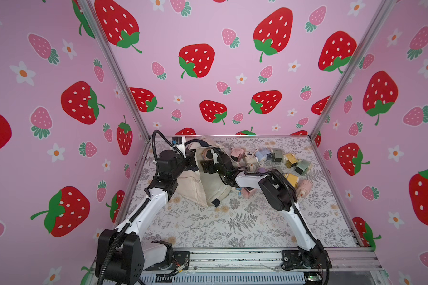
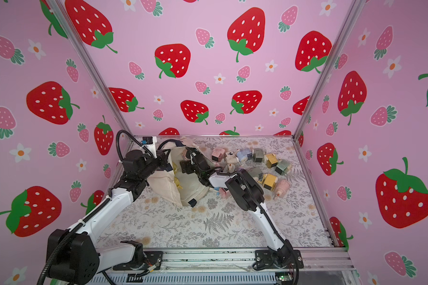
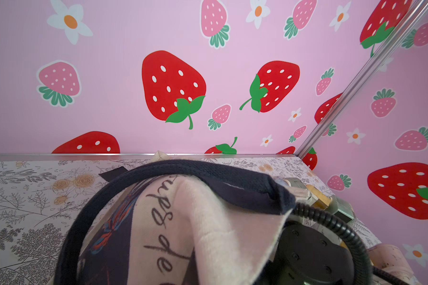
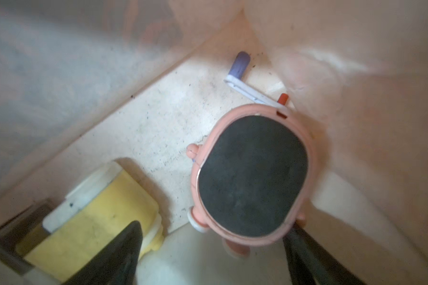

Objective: Take out the pencil sharpeners from the tote bags
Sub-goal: Pick up the pencil sharpener from the canvas bag.

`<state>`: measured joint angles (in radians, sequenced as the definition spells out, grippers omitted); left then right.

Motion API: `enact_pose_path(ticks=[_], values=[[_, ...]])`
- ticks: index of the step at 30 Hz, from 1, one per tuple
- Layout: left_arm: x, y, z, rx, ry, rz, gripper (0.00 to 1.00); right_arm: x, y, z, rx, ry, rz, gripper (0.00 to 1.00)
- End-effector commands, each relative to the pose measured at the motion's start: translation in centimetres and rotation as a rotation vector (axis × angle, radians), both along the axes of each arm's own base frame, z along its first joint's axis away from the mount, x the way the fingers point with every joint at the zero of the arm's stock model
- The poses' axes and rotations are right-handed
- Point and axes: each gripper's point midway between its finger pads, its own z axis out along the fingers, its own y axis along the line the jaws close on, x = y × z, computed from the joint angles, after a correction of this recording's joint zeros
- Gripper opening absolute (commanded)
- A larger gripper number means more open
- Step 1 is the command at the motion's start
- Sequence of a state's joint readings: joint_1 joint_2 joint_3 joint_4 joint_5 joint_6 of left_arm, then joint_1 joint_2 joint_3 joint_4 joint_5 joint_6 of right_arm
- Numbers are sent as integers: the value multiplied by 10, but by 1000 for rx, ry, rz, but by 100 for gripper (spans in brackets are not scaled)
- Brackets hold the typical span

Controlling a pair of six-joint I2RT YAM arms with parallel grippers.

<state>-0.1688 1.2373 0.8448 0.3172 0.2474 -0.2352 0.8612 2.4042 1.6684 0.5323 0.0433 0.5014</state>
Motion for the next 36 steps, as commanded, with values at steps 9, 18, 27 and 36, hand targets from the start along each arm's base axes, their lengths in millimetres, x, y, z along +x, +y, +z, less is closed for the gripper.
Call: enact_pose_path(ticks=[9,18,27,36], values=[[1,-1,54,-21,-150,-9,0,76,-25,-2,91,5,-358,88],[0,-1,54,-21,-151,-8,0,76,4,25,-14,-143,-229,86],[0,-2,54,-22,-151,-11,0,81,1,20,-11,-144,-184,89],[0,-2,54,-22,-150,-12,0,89,-12,15,44,-113,-223,54]])
